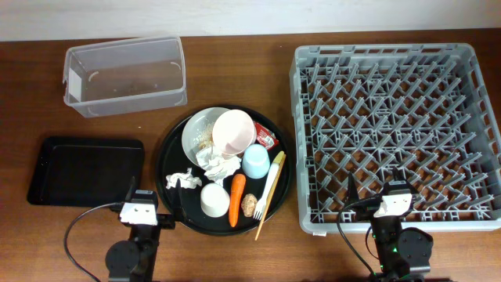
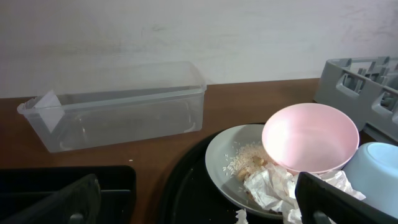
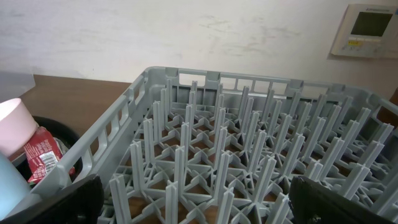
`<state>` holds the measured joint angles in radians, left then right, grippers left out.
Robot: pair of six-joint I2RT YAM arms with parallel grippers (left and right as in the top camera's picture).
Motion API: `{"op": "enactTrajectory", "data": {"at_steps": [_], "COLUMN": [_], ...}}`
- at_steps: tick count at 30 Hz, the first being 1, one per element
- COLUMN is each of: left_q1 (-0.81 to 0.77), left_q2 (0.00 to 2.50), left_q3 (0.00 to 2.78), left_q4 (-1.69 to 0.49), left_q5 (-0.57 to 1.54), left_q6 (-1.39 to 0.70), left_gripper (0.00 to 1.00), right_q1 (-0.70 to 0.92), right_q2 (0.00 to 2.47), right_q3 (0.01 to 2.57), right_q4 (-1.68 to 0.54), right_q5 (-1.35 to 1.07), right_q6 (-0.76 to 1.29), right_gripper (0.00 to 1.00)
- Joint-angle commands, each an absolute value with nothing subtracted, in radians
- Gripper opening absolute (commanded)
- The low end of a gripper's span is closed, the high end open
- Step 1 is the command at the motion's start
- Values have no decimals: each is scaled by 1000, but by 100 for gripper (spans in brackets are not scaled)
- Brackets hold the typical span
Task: Sort waste into correct bins and load items into the dishwasher rack
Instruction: 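Move the right gripper toward the pink bowl on the round tray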
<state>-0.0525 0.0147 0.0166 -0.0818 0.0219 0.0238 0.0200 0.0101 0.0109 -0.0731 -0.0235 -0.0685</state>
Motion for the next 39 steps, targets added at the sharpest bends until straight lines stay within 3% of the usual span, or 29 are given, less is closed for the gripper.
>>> {"op": "enactTrajectory", "data": {"at_steps": [1,39], "left_q1": [-58,-57], "left_q2": [11,12], "left_q3": [9,26], "left_q4": [-81,-93], "left_q5": [26,28], "left_q6": [42,41], "left_gripper": [99,99], "right_q1": [12,12], "right_q2": [6,8], "right_q3": [6,18], "right_q4": [-78,-93], "right_q5": [-21,-18], "right_q6": [-71,-70], "right_gripper": [98,99]}}
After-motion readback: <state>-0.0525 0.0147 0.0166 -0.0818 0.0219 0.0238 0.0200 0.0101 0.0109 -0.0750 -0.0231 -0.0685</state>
